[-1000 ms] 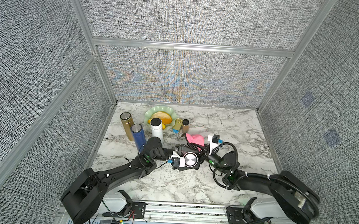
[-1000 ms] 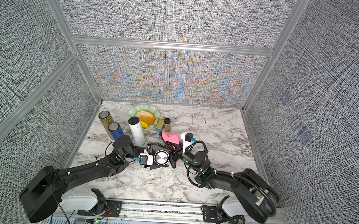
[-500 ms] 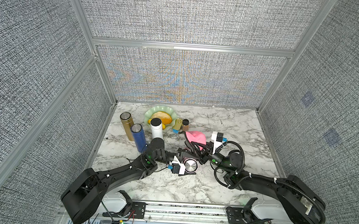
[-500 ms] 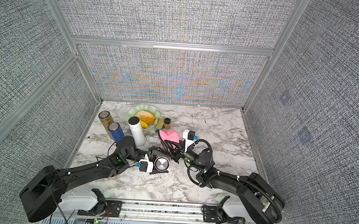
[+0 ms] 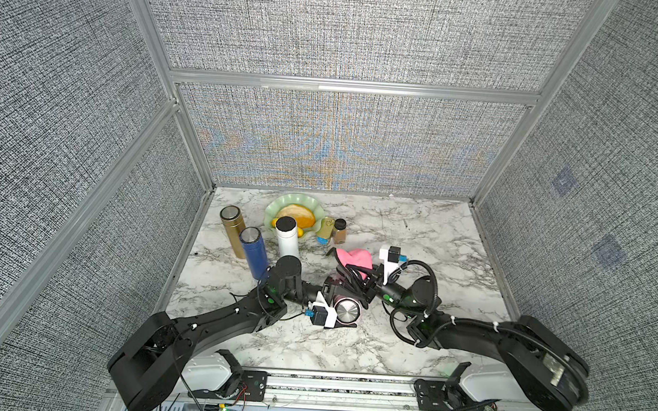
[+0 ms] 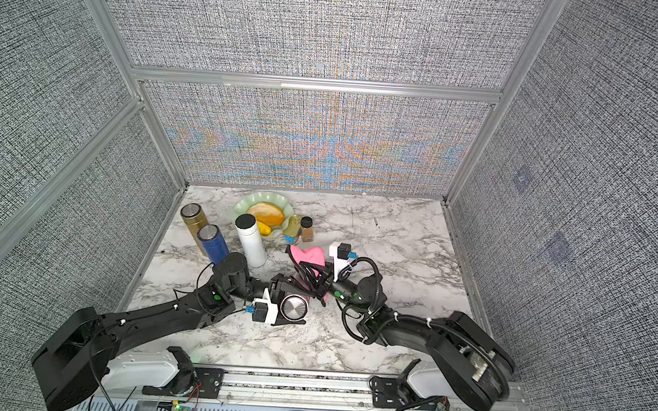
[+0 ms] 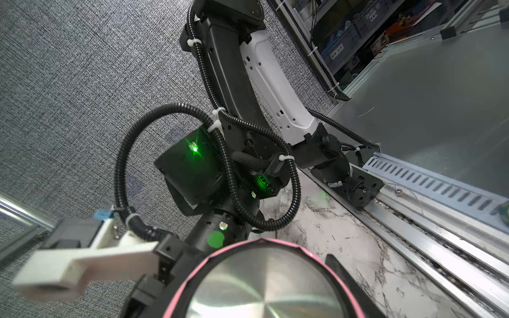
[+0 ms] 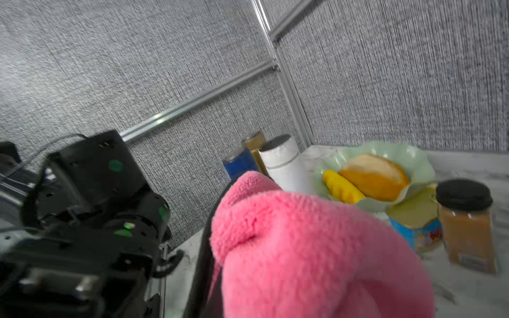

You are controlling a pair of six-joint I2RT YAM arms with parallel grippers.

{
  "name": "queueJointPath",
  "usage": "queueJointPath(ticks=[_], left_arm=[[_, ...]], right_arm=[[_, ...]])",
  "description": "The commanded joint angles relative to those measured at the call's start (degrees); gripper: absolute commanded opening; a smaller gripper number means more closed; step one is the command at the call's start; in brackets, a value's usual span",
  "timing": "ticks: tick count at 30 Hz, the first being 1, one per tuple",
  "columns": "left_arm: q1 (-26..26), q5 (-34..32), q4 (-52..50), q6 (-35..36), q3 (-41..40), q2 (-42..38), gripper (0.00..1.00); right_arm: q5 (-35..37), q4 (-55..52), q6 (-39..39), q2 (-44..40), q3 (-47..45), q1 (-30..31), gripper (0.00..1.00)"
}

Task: Wipe the surface of the thermos
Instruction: Wipe the dirt from the surface of the thermos.

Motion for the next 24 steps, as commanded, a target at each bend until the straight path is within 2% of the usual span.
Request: queueJointPath(ticks=[1,3,6,10,14,18,20,22,24], left_arm=[[-0.2,1.1,3.8,1.7,0.0,-0.7,0.02],[-0.3,1.2,4.2,2.0,-0.3,-0.5,0.02],[-0.4,0.5,5.8,1.4,-1.0,-0.7,0.01],[-0.4,-2.8,16.8,-4.5,-4.5,-1.2,0.00],[-0.5,-11.7,33.3,-16.2,-7.1,0.5,0.00],[-0.4,-25.2,45.5,-29.4,-7.0,4.1,0.00],[-0.3,-31.0,50.1,-33.8,-7.1,5.9,0.00],[-0.4,-35.5,53.4,-37.6,-7.0,7.9,0.00],[-0.4,-38.7,54.9,-40.9,-6.9,8.8,0.00]], right_arm=[[-0.7,-5.6,-2.4,-2.5,0.5,0.5,0.00],[-0.4,-5.6,-1.9,-1.7,-0.6,0.8,0.00],[2.3,-1.3,-1.0,4.3,-3.2,1.4,0.00],[2.6,10.7,2.5,10.9,-6.8,-0.8,0.00],[2.9,3.3,-0.3,2.9,-5.1,-1.3,0.00],[6.8,-7.2,-4.4,-9.2,-4.6,-0.8,0.00],[8.6,-12.4,-5.4,-13.2,-4.9,-0.5,0.00],[11.9,-14.1,-6.0,-13.3,-6.1,0.9,0.00],[14.0,-10.0,-6.0,-10.1,-8.5,2.2,0.00]])
